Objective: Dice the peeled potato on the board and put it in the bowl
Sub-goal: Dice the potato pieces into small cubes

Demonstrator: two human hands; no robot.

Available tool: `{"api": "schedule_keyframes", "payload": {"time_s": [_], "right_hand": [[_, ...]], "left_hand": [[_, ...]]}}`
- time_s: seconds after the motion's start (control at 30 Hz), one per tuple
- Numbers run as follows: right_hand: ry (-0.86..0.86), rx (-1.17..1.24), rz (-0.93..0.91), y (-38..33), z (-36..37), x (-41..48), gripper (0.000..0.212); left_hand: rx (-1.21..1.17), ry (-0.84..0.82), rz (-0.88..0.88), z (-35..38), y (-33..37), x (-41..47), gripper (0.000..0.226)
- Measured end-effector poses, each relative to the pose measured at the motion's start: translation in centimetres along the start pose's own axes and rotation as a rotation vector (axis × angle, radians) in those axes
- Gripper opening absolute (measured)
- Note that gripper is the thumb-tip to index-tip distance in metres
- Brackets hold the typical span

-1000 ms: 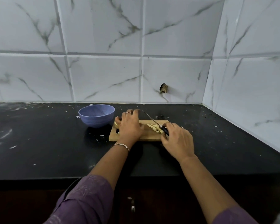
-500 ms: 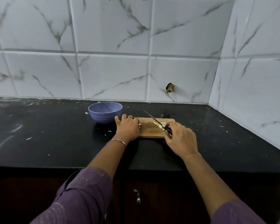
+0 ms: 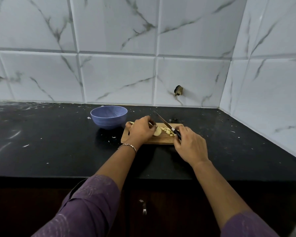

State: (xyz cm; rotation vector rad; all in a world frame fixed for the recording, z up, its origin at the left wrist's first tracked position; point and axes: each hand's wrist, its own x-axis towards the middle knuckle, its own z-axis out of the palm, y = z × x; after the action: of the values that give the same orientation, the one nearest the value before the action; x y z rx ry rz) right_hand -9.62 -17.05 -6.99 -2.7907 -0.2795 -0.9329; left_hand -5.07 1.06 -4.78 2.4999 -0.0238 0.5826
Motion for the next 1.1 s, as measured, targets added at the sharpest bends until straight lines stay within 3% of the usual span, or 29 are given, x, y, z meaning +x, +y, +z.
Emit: {"api": "schedule_keyframes", "payload": {"time_s": [0.1,0.33,0.5,0.7,0.9,1.1], "right_hand": [[-0.013,0.002,0.003,0.0,0.0,0.0,0.019],[-0.026,0.009,0.002,-0.1,0.0,0.1,0.019],[-0.014,0.001,-0.013,-0.3,-0.1,-0.1,0.022],[-0.048,-0.062,-0.035,-0.7,-0.1,-0.8,0.042],[-0.025,-0.041,-0.011,-1.5,-0.4,-2.0,0.043],[-0.044,0.016,0.071,-2.9,-0.5,-2.8,0.045]], "left_hand": [[-0.019,-0.009,-0.014,0.7,0.5,-0.2,0.014],[0.238,0.051,0.066,1.2,-0.2,-0.7,0.021],[0.224,0.061,0.081,0.6,0.0,-2.0,0.025],[0.269,-0.006,0.112,0.5,0.6,-4.4,0.023],[0.357,-0.054,0.174,0.1,0.7,-5.5,0.03],[0.297,-0.163,0.154,0.4,0.4,-4.6,0.03]]}}
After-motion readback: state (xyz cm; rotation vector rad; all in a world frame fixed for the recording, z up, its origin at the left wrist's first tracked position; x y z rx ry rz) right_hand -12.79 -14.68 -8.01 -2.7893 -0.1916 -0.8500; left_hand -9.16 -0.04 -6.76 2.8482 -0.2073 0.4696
